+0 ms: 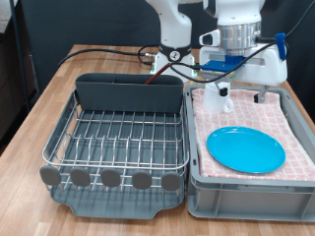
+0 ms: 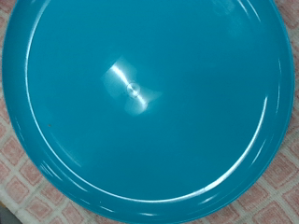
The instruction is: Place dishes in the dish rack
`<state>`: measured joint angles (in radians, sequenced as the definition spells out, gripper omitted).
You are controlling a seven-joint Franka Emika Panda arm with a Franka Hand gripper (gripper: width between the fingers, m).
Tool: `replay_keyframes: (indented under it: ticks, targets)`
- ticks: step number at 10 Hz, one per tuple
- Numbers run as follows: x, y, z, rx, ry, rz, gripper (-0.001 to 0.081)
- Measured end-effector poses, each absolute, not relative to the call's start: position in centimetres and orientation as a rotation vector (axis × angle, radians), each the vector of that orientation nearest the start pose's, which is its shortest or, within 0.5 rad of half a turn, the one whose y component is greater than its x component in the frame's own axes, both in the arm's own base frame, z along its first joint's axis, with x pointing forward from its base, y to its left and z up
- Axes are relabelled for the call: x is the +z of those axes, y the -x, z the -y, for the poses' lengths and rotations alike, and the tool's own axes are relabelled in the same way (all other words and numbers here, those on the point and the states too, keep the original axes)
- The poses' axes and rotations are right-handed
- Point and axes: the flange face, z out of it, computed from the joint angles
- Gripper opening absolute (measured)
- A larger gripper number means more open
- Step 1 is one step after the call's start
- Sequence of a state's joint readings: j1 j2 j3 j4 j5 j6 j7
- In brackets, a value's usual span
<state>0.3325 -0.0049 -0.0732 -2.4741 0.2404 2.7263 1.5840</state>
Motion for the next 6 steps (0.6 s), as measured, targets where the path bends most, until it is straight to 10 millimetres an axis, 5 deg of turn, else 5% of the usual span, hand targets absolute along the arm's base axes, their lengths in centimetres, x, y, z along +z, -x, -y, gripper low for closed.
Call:
replay_keyframes:
  ticks: [6]
  targets:
    - [28.9, -46.3, -9.1, -0.078, 2.097, -1.851, 0.0802]
